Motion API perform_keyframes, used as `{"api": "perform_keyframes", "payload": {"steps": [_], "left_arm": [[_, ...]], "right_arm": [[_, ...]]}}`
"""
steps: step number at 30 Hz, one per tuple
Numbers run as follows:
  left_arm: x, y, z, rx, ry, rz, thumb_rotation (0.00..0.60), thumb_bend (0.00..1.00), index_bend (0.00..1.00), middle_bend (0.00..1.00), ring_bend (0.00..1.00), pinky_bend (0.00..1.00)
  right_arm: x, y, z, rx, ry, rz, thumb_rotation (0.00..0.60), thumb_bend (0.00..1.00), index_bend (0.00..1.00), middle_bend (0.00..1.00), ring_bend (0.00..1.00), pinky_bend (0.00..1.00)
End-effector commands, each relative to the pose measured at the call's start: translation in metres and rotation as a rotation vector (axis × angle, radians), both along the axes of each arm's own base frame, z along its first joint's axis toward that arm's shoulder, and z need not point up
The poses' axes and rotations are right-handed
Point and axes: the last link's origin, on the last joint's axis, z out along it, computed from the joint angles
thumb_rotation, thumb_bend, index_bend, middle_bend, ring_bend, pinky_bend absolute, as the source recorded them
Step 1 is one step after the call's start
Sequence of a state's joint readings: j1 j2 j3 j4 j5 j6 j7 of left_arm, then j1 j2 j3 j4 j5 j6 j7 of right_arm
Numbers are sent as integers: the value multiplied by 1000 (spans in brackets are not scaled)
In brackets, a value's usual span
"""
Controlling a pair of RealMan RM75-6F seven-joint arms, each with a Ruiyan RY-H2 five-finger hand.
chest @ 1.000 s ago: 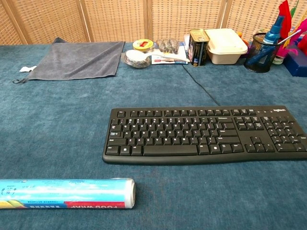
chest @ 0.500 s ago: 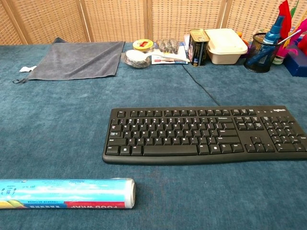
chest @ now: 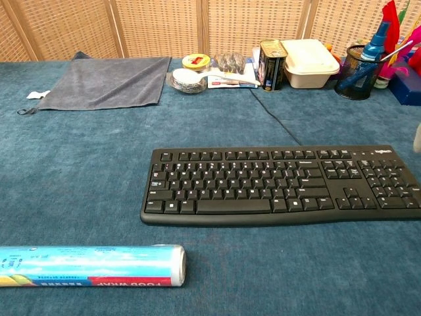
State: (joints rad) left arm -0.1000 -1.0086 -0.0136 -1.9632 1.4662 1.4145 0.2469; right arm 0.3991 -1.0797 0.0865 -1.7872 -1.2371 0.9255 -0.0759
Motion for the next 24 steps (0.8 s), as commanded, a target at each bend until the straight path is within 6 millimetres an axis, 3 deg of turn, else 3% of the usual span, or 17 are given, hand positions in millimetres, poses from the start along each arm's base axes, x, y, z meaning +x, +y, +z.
{"api": "perform_keyframes", "payload": {"steps": [1,14,24], "left_arm": [[0,1,-1,-2,0,0,0,221,412,535,586,366],[-2,2,-4,-11,3,8,0,219,412,535,586,356],[-3,1,-4,-13,4,12,0,219,413,535,586,354]], "right_arm": [[-2,-2,-6,14,14,-5,0,493,395,824,883,657],[-16,-8,-30,66,50,-57,0,493,395,824,883,667],[-23,-11,-35,73,62,-80,0,493,391,824,884,669]]}}
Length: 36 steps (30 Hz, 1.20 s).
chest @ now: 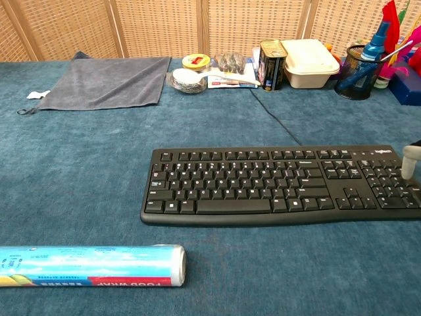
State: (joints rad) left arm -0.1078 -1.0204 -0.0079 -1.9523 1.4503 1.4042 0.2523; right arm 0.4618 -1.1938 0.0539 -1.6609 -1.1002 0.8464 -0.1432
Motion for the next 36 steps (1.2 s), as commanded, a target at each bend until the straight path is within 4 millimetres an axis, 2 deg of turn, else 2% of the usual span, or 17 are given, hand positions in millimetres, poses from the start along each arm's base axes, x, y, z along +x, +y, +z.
{"api": "perform_keyframes", "payload": {"steps": [1,13,28,36], "left_arm": [[0,0,0,-1,0,1,0,220,412,535,585,354],[-1,-1,-1,-1,3,3,0,219,413,535,584,354],[-3,-2,-2,-3,0,5,0,219,412,535,584,354],[-5,-2,0,8,-8,5,0,220,413,535,584,354]], "right_arm": [[-2,-1,-1,3,5,-5,0,493,390,824,884,670],[-8,-3,-3,6,18,-26,0,494,387,824,885,673],[-6,-2,-4,2,24,-23,0,494,384,824,885,674],[14,1,29,-105,-28,26,0,493,383,819,883,673]]}}
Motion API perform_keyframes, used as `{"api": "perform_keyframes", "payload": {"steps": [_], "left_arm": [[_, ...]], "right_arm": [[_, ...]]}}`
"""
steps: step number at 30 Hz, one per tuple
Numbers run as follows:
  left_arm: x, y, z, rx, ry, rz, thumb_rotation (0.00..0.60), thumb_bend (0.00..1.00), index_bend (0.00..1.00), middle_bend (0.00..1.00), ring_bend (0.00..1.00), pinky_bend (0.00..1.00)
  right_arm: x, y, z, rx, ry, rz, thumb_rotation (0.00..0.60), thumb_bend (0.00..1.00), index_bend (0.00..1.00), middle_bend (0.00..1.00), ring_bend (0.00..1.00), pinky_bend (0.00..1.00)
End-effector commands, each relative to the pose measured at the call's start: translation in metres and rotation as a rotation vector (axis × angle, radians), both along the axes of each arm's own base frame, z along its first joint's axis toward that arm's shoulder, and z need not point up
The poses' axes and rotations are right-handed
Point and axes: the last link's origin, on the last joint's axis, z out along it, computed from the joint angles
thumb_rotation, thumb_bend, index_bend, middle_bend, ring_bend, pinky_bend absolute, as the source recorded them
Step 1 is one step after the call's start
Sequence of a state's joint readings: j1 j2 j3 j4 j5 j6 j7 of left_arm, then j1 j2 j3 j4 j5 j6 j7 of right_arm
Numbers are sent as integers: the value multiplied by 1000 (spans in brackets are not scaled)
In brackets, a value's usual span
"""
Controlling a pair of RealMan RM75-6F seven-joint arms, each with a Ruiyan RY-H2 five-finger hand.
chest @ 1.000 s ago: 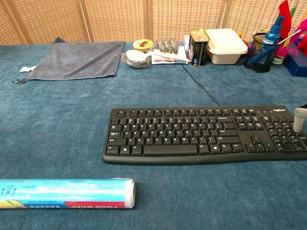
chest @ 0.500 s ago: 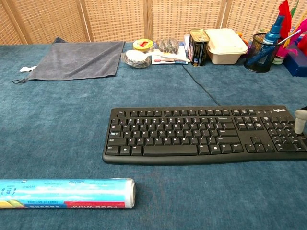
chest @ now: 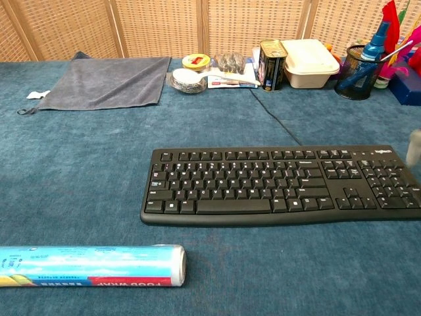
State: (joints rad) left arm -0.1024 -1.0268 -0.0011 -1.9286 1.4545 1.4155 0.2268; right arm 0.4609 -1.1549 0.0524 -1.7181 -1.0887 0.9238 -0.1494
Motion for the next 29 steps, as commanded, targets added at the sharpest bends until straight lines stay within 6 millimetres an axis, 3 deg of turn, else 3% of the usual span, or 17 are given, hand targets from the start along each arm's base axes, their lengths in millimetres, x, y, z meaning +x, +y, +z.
{"api": "perform_keyframes", "payload": {"steps": [1,8,14,22,29], "left_arm": [[0,0,0,1,-3,-2,0,219,412,535,584,354],[0,-3,0,4,-11,0,0,220,412,535,584,354],[-1,-6,2,12,-13,6,0,220,412,535,585,354],[-3,-10,2,14,-16,11,0,219,413,535,584,354],[-5,-12,0,12,-21,21,0,219,412,535,584,354]], "right_arm": [[8,3,18,-51,-24,20,0,493,383,813,881,673],[14,14,44,-140,-68,43,0,489,376,727,833,662],[11,31,64,-225,-88,66,0,483,376,607,704,606],[5,49,74,-303,-91,93,0,477,376,515,568,493],[-1,58,79,-380,-91,111,0,477,376,493,518,472]]}}
